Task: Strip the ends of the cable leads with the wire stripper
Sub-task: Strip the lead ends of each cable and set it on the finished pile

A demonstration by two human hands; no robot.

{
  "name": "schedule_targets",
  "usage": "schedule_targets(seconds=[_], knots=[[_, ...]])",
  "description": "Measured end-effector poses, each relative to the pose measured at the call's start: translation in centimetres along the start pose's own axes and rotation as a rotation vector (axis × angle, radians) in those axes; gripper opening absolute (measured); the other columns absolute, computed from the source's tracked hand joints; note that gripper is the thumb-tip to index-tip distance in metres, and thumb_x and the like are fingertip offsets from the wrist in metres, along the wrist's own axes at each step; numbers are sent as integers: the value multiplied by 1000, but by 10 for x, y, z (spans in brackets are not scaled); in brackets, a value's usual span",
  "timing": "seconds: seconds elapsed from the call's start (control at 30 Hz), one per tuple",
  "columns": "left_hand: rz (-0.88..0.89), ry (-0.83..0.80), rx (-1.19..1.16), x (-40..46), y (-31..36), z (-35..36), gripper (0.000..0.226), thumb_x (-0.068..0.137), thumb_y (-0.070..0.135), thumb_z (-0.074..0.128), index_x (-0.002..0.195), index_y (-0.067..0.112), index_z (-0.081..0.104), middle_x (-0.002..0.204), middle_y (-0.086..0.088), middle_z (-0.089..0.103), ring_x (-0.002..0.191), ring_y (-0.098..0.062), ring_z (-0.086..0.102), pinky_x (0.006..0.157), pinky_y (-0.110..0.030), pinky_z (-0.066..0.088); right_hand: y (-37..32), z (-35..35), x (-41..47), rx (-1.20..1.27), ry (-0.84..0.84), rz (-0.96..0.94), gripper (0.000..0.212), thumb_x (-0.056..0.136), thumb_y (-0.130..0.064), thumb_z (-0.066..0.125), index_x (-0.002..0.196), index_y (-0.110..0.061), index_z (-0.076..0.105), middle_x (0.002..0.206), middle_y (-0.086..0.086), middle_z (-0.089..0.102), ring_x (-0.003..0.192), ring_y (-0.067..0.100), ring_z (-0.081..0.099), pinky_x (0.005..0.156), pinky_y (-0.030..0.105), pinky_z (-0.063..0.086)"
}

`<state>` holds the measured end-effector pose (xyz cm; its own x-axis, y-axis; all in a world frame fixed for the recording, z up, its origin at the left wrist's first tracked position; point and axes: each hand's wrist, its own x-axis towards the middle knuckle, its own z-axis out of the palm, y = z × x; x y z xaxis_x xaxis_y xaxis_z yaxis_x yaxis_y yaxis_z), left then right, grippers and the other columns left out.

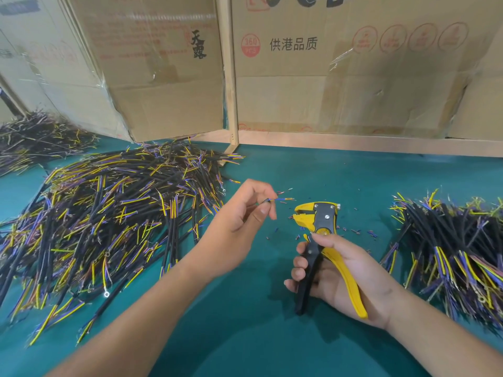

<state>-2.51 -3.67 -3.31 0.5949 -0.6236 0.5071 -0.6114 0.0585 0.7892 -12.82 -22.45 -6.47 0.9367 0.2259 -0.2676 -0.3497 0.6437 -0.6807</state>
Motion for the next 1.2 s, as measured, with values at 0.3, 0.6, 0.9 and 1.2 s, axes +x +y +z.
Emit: schedule_targets(seconds=[0.3, 0.6, 0.9, 1.2], knots=[[84, -17, 352, -2, -7, 0, 20, 104, 5, 43, 110, 23, 50, 86, 7, 55, 63, -5, 40, 60, -12, 31, 4, -21, 16, 19, -47, 21, 31, 80, -31, 79, 89, -2, 70, 78, 16, 56, 69, 33, 58, 85, 55, 52], [41, 95, 363, -1, -3, -2, 20, 99, 9, 48, 110, 22, 57, 69, -2, 41, 54, -9, 30, 52, -15, 27, 4, -20, 14, 21, -54, 15, 31, 80, -31, 80, 89, -3, 70, 78, 17, 55, 69, 34, 57, 86, 55, 52], [39, 129, 436, 0, 0, -1, 16, 98, 15, 54, 111, 18, 60, 69, 1, 43, 52, -7, 33, 51, -15, 28, 1, -2, 0, -37, -65, -22, 31, 82, -30, 76, 93, -4, 64, 80, 15, 50, 70, 31, 53, 83, 52, 53], [123, 47, 342, -2, 4, 0, 9, 103, 30, 46, 104, 22, 52, 70, 6, 42, 58, -11, 34, 54, -19, 29, 0, 10, -7, -116, -93, -34, 23, 88, -28, 64, 94, -6, 61, 80, 14, 49, 71, 29, 52, 79, 48, 53]])
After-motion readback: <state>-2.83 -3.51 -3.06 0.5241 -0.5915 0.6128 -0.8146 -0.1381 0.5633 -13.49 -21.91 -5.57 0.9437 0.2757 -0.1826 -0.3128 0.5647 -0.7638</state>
